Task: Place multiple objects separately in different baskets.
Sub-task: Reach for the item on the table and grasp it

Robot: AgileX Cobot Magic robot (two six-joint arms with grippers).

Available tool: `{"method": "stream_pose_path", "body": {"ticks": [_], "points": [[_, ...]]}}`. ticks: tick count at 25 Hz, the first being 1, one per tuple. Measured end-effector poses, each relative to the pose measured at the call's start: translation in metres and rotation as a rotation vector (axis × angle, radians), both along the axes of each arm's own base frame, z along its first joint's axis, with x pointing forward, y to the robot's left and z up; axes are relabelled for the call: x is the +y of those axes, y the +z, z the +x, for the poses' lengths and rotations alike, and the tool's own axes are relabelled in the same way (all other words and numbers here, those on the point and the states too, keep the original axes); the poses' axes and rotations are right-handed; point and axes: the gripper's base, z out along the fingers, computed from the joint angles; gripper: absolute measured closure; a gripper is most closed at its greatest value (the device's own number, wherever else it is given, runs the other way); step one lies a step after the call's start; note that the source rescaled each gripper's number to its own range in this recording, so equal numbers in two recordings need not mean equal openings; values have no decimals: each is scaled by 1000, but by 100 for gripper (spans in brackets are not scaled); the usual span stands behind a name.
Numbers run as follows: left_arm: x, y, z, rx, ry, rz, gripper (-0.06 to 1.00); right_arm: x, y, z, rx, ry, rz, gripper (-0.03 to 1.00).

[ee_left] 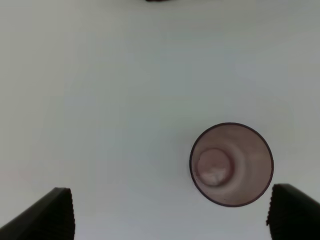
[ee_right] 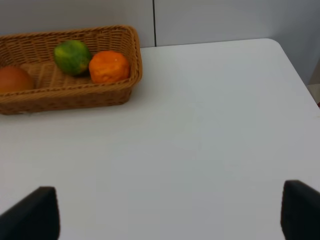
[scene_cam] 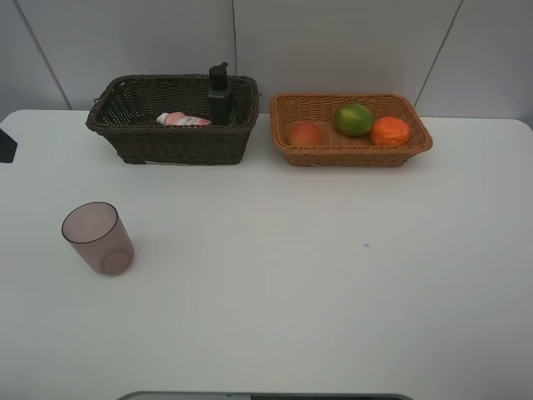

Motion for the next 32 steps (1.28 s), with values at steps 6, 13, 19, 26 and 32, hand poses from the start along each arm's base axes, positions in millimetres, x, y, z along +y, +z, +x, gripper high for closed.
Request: {"method": "stream_pose_path", "body": {"ticks": [6, 13, 19, 26, 32], "points": [[-11, -31, 53, 271, 7, 16, -6, 0, 0, 0, 0, 0, 0, 9], [-12, -51, 63, 369, -9, 64, -6, 0, 0, 0, 0, 0, 0, 9], [-16, -68, 71, 432, -60, 93, -6, 0, 0, 0, 0, 0, 0, 9], [-18, -84, 81, 443, -86, 106, -6, 0, 0, 0, 0, 0, 0, 9], [-19, -105, 84, 447, -128, 115, -6, 0, 0, 0, 0, 0, 0, 9]]}}
